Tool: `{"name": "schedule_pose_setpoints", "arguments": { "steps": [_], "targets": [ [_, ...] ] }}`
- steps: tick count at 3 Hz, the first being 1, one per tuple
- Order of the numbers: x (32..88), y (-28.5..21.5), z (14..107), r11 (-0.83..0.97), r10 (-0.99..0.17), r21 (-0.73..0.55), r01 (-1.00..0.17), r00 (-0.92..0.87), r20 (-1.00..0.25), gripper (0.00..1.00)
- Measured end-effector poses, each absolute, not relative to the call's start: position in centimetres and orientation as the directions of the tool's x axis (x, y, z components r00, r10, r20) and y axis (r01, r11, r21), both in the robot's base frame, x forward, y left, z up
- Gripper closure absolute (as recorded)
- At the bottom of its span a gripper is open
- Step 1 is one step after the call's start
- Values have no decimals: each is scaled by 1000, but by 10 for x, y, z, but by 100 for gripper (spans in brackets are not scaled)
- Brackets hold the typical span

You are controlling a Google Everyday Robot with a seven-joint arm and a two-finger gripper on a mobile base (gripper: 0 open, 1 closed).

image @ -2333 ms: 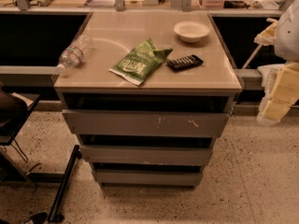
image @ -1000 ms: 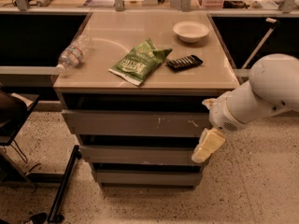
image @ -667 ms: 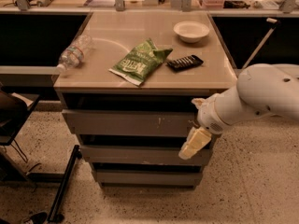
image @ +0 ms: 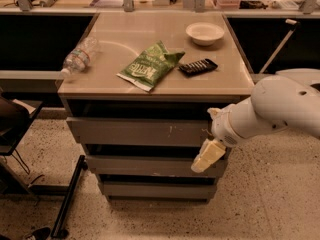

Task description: Open top drawer

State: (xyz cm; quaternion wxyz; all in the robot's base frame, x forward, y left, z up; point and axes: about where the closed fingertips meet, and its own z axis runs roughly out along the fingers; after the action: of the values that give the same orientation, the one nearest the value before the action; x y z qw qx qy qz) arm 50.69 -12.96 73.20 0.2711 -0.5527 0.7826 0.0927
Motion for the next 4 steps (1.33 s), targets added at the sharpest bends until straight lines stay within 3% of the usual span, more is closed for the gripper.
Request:
{"name": "schedule_pose_setpoints", "arguments": {
  "steps": [1, 3, 4],
  "targets": [
    [516, -110, 703, 369, -845, -210, -906, -232, -482, 0],
    [589, -78, 681, 379, -875, -376, -846, -195, -444, 0],
    [585, -80, 681, 379, -875, -376, -846, -195, -444, 0]
  ]
}}
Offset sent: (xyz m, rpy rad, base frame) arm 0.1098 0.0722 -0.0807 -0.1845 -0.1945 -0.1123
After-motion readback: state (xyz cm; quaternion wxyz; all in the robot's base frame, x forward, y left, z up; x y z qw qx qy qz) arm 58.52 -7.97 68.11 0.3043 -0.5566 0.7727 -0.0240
